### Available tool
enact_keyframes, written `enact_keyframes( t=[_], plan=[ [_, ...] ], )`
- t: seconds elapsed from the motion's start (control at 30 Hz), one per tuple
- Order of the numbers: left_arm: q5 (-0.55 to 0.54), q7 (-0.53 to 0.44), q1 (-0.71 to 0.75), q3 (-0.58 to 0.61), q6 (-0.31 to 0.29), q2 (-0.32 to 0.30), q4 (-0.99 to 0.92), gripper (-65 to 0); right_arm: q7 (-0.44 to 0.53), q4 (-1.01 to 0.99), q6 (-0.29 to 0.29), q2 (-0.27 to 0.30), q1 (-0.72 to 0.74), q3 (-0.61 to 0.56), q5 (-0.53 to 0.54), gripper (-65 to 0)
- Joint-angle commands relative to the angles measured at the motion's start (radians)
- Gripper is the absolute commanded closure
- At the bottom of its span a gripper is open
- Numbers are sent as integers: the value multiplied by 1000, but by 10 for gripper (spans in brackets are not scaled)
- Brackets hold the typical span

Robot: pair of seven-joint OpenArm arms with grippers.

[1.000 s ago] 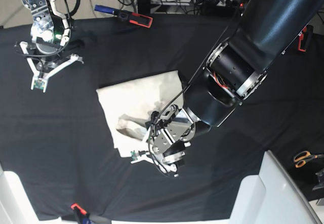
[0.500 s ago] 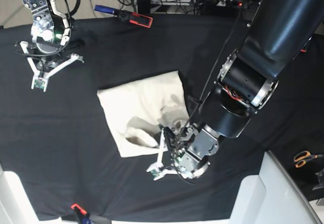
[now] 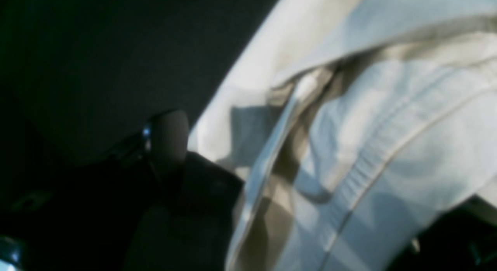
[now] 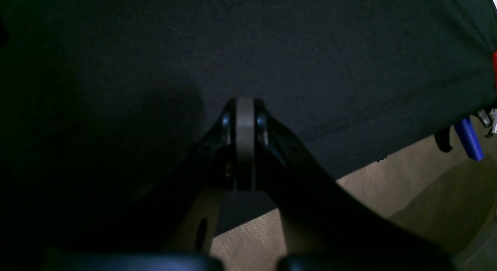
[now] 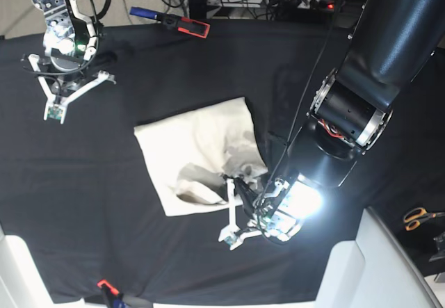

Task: Fold the T-shirt properly
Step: 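Drag the left gripper along the shirt's hem edge to straighten it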

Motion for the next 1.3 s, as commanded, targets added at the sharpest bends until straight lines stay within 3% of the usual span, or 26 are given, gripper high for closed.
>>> enact_keyframes(
  t=[0.0, 0.3, 0.53, 0.97, 1.13, 1.27],
  plan=[
    [-19, -37, -41, -6, -1, 4, 6, -464, 16, 13, -4, 4, 3, 0, -13, 0],
    [-66, -143, -63, -7, -41, 37, -66, -464, 16, 13, -4, 4, 5, 0, -13, 0],
    [-208, -194, -92, -6, -42, 36, -94, -464, 16, 13, -4, 4, 5, 0, -13, 0],
    [-262, -154, -86, -6, -45, 20, -155, -462, 15, 14, -4, 4, 5, 0, -13, 0],
    [-265, -96, -79, -15, -121, 24, -152, -462, 15, 14, -4, 3, 5, 0, -13, 0],
    [-325, -53, -79, -116, -161, 20, -149, -462, 15, 14, -4, 3, 3, 0, -13, 0]
  ],
)
